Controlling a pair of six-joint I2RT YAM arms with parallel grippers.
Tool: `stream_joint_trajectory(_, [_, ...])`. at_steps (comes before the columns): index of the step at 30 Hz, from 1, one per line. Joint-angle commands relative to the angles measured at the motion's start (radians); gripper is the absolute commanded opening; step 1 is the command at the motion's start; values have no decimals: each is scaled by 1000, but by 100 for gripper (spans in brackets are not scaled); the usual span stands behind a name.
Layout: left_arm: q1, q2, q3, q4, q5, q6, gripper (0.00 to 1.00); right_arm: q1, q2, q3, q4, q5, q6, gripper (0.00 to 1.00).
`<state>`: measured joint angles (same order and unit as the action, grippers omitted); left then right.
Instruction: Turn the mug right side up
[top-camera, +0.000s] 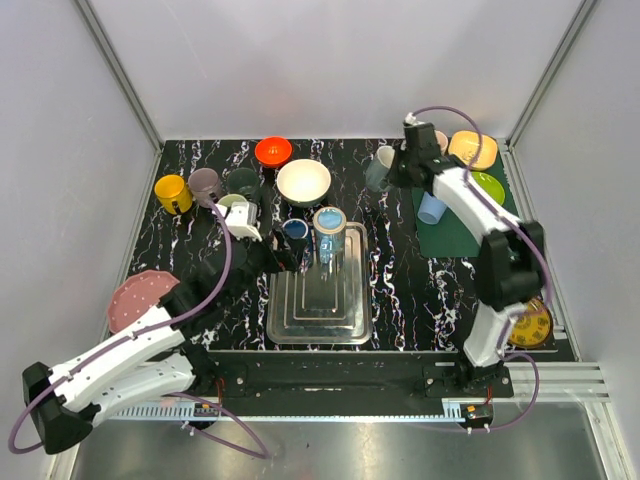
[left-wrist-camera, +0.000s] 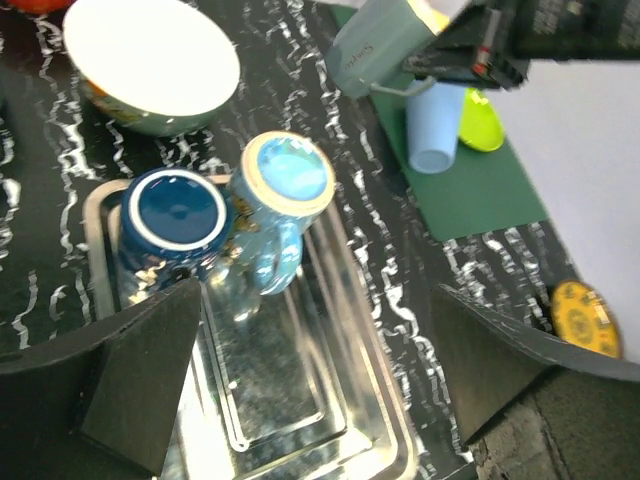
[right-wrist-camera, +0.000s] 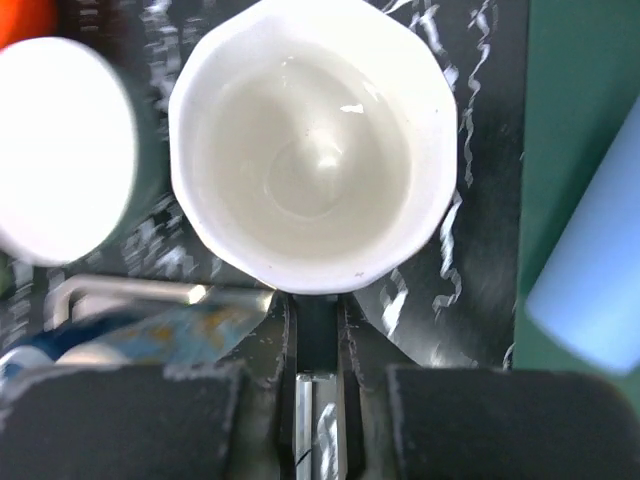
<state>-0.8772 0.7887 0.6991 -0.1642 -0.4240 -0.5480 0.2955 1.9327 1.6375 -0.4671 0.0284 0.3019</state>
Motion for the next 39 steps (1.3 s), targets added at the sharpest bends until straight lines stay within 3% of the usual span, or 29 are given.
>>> stream_joint_trajectory(1, [56,29,0,236,184,-91,99,5,-436,-160,249,-182,161,0])
stream_joint_trajectory(6, [84,108,-27,530,418,-222,99,5,-696,-422,447,-387,337,0])
stream_joint_trajectory(10, [81,220,42,595,517,-300,99,5,-891,-609,671,-508,508,0])
stream_joint_trajectory(13, [80,296,74,694,603,-345,99,4,-961,-699,761,-567,598,0])
stream_joint_trajectory(17, [76,345,13,1047,665,-443,99,5,-1014,-763,804,-607,667,0])
stream_joint_trajectory(25, [76,490,82,1161,685,-518,99,5,-1054,-857,933,-660,790,0])
stream_joint_trajectory(32, [78,616,102,1360,702,-628,75,5,-1071,-903,1018,-693,841,0])
stream_joint_trajectory(36, [76,649,122,1399,692,-639,65,5,-1084,-906,1010,-711,842,0])
stream_joint_trajectory(39, [78,644,142,1382,686,-615,51,4,-1092,-920,998,-722,835,0])
